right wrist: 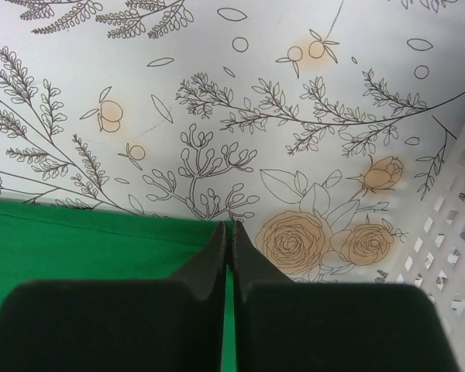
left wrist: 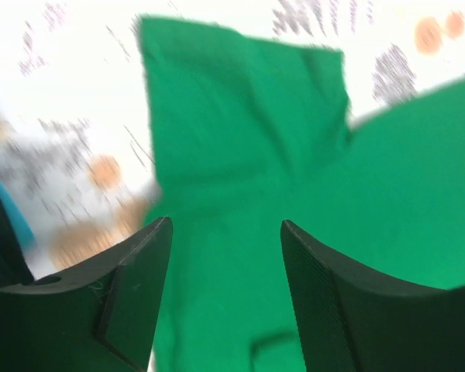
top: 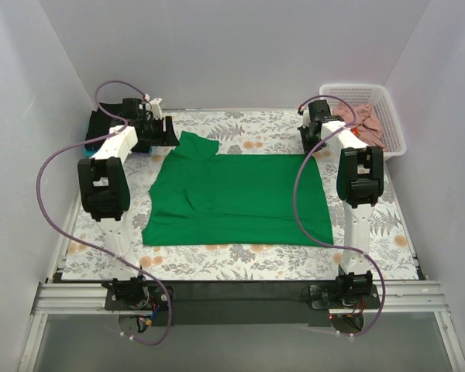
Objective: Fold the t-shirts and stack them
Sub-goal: Fold the tshirt
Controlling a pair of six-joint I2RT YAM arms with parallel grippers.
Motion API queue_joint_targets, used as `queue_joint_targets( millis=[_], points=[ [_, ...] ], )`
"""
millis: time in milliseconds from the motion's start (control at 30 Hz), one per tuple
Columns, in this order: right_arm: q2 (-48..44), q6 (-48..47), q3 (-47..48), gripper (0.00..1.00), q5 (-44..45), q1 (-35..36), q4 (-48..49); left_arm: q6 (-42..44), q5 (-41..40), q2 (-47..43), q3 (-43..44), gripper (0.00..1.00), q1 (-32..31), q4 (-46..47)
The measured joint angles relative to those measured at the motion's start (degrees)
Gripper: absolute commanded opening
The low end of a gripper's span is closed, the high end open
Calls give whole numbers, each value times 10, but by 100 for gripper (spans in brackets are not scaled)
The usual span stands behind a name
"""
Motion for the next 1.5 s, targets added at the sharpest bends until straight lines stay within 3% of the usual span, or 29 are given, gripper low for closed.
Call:
queue_joint_targets(
  millis=[300, 700, 933, 1500],
  points=[
    [-7, -2, -10, 1, -14, 1, 5, -23, -62, 152, 106, 53, -8, 18],
    [-10, -13, -14, 1, -42, 1, 3, -28, -80, 145, 94, 47, -42, 15],
    [-11, -16, -14, 1, -54, 1, -2, -38, -91, 140, 88, 0, -40, 0],
    [-59, -42, -15, 1, -62, 2, -12, -35, -117, 113, 104, 0, -40, 18]
  ],
)
